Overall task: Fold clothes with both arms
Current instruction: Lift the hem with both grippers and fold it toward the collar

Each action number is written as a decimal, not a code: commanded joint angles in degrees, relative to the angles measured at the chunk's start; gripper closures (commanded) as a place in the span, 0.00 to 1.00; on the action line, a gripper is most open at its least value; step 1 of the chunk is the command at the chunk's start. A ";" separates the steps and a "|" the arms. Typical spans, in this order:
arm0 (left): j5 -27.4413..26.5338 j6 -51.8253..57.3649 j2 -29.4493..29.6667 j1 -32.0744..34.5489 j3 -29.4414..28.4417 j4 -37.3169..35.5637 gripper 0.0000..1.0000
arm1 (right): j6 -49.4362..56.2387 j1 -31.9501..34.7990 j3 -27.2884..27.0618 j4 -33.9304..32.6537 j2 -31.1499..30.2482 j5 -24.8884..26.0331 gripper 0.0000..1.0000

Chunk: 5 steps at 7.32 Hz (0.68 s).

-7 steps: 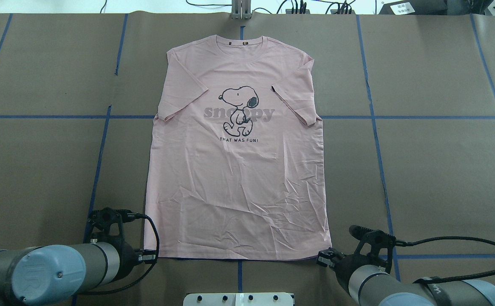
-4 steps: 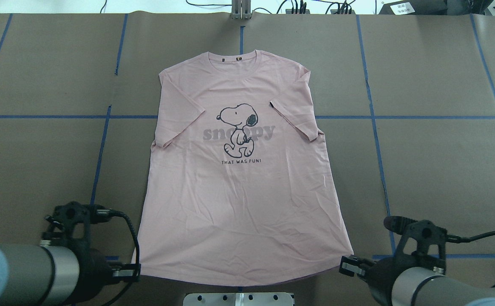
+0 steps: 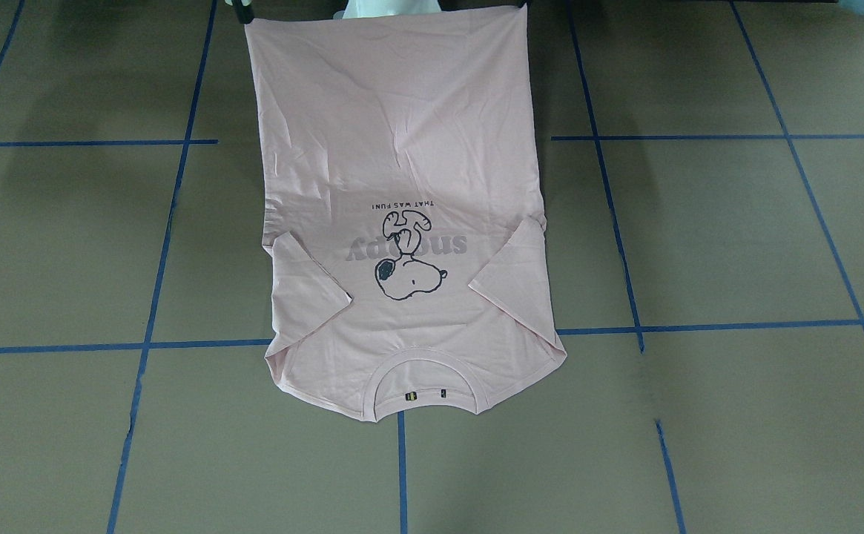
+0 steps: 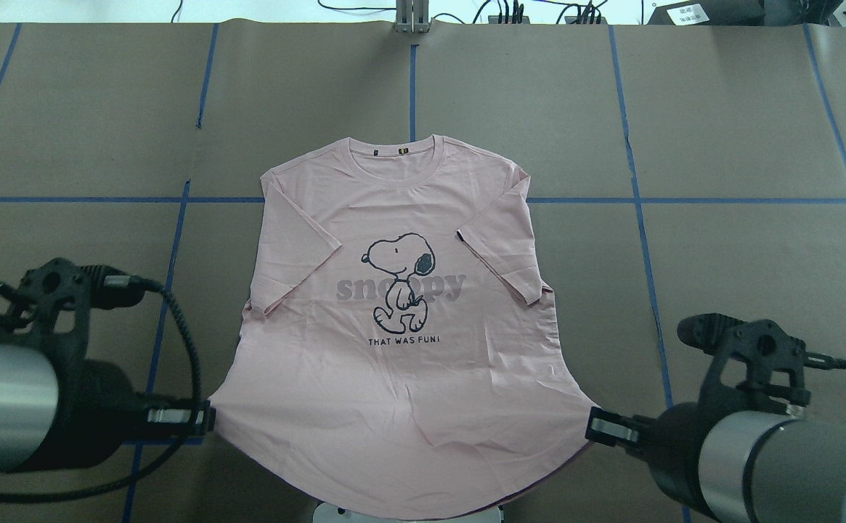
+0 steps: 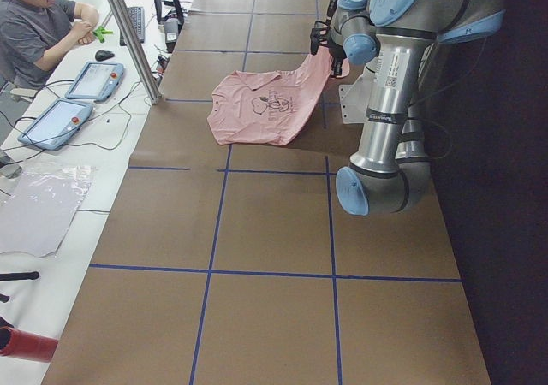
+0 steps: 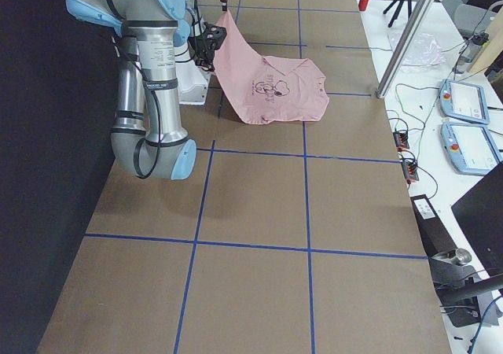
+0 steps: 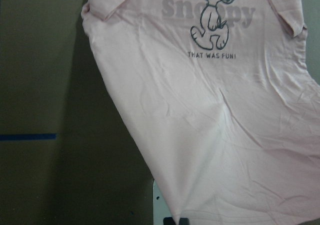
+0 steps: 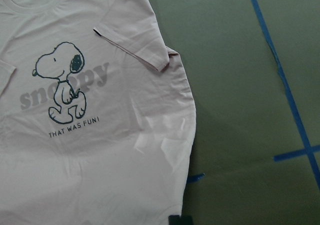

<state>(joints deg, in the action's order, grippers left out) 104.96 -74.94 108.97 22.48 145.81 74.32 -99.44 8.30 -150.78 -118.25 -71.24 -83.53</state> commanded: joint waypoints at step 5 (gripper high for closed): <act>0.07 18.07 11.25 20.22 -34.22 12.56 1.00 | 18.83 28.77 40.76 26.50 11.47 -10.60 1.00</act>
<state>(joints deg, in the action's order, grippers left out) 105.26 -57.97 119.03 40.97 118.63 81.76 -82.51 33.43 -119.53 -101.51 -60.02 -92.91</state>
